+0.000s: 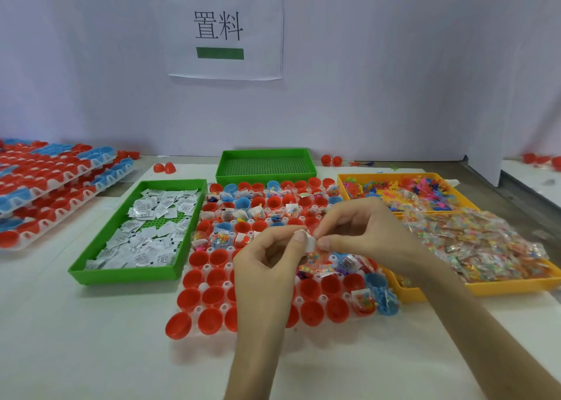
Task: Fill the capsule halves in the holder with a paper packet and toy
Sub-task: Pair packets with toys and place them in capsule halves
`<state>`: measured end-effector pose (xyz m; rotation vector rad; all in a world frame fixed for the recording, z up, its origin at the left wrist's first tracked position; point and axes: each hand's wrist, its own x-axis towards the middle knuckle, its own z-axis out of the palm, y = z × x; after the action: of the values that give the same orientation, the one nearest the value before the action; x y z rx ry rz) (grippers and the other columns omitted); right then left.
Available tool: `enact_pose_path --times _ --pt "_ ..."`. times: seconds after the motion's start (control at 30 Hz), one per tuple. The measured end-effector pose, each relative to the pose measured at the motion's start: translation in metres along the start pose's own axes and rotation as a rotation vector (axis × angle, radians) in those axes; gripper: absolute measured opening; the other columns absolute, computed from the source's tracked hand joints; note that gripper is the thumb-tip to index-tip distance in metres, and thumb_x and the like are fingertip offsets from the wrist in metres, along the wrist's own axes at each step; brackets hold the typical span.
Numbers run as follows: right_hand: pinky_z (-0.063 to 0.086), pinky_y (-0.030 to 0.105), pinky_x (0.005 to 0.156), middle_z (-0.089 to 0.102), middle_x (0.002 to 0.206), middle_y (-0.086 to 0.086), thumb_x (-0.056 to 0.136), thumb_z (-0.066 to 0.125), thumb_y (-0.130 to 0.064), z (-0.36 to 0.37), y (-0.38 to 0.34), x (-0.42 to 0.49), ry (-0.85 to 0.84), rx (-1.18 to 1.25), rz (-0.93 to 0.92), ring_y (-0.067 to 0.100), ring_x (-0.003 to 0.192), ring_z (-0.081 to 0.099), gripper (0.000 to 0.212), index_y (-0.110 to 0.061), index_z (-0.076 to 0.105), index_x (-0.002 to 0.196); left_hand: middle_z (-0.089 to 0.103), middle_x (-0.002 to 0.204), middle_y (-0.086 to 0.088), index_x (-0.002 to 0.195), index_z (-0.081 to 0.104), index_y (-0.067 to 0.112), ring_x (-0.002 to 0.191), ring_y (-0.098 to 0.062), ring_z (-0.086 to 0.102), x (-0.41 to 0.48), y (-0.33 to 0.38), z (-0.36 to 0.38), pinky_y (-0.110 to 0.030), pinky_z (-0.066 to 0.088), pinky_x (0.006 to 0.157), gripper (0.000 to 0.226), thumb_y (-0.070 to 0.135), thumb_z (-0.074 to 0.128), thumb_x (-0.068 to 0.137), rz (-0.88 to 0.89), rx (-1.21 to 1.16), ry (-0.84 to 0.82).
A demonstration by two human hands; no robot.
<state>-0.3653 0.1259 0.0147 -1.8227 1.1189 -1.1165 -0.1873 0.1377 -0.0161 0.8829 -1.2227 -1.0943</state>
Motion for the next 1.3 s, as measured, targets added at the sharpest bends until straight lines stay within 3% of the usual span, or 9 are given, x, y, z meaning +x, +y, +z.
enact_pose_path --times 0.27,0.5,0.67,0.8,0.87,1.0,1.1,1.17,1.3 --pt "0.059 0.026 0.071 0.075 0.083 0.006 0.078 0.08 -0.019 0.007 0.002 0.002 0.054 0.047 -0.058 0.021 0.077 0.074 0.011 -0.014 0.076 0.087 0.075 0.075 0.007 0.081 0.077 0.022 0.075 -0.005 0.071 -0.001 0.001 -0.002 -0.012 0.053 0.067 0.012 0.013 0.072 0.088 0.035 0.077 -0.009" --pt "0.058 0.024 0.067 0.075 0.082 0.002 0.083 0.078 -0.007 0.012 0.006 0.003 0.131 0.008 -0.132 0.019 0.074 0.073 0.015 -0.021 0.075 0.087 0.077 0.079 0.006 0.086 0.079 0.025 0.078 -0.01 0.074 -0.003 0.002 0.0 -0.014 0.055 0.067 0.011 0.015 0.077 0.084 0.031 0.059 -0.029" --pt "0.057 0.019 0.067 0.073 0.08 -0.003 0.089 0.072 -0.018 0.0 0.006 0.005 0.235 -0.073 -0.099 0.014 0.072 0.071 0.003 -0.019 0.075 0.091 0.077 0.076 0.002 0.085 0.079 0.024 0.073 -0.013 0.075 -0.003 0.0 -0.007 -0.017 0.057 0.067 0.011 0.014 0.079 0.08 0.014 0.046 0.041" --pt "0.049 0.012 0.066 0.073 0.085 -0.014 0.093 0.069 -0.022 -0.049 0.03 0.022 0.492 -0.344 0.159 0.004 0.082 0.069 0.008 -0.028 0.074 0.093 0.077 0.076 0.001 0.083 0.079 0.024 0.073 -0.014 0.075 -0.001 0.002 -0.012 -0.02 0.059 0.07 0.005 0.023 0.079 0.078 0.009 0.025 0.065" --pt "0.046 0.018 0.066 0.072 0.099 -0.008 0.093 0.067 -0.02 -0.073 0.052 0.031 0.539 -0.47 0.34 0.005 0.09 0.065 0.01 -0.025 0.073 0.1 0.077 0.075 0.001 0.081 0.08 0.025 0.071 -0.014 0.075 -0.002 0.005 -0.013 -0.018 0.057 0.067 0.005 0.026 0.078 0.076 0.013 0.008 0.069" --pt "0.05 0.036 0.091 0.066 0.126 0.007 0.092 0.069 -0.028 -0.098 0.086 0.039 0.378 -0.74 0.65 0.023 0.111 0.062 0.036 -0.015 0.066 0.125 0.076 0.073 -0.001 0.079 0.079 0.023 0.067 -0.016 0.074 -0.003 0.009 -0.011 -0.019 0.057 0.064 0.008 0.028 0.077 0.073 0.025 0.0 0.048" --pt "0.047 0.045 0.098 0.071 0.116 0.001 0.089 0.072 -0.037 -0.1 0.093 0.042 0.373 -0.848 0.699 0.023 0.109 0.062 0.011 -0.027 0.071 0.094 0.076 0.072 -0.002 0.078 0.079 0.021 0.065 -0.017 0.073 -0.003 0.01 -0.012 -0.02 0.057 0.063 0.012 0.03 0.078 0.07 0.027 0.007 0.022" --pt "0.043 0.047 0.099 0.072 0.104 -0.003 0.089 0.073 -0.039 -0.1 0.091 0.045 0.389 -0.916 0.676 0.021 0.105 0.062 0.015 -0.033 0.066 0.077 0.075 0.069 -0.003 0.077 0.079 0.022 0.061 -0.016 0.071 -0.002 0.012 -0.014 -0.019 0.056 0.059 0.013 0.031 0.078 0.069 0.032 0.013 0.02" --pt "0.037 0.049 0.104 0.072 0.096 -0.007 0.092 0.07 -0.033 -0.097 0.091 0.046 0.41 -0.955 0.619 0.017 0.098 0.06 0.017 -0.033 0.068 0.075 0.073 0.067 -0.003 0.073 0.079 0.022 0.056 -0.013 0.067 0.001 0.015 -0.018 -0.016 0.053 0.055 0.006 0.028 0.079 0.07 0.062 0.025 0.046"
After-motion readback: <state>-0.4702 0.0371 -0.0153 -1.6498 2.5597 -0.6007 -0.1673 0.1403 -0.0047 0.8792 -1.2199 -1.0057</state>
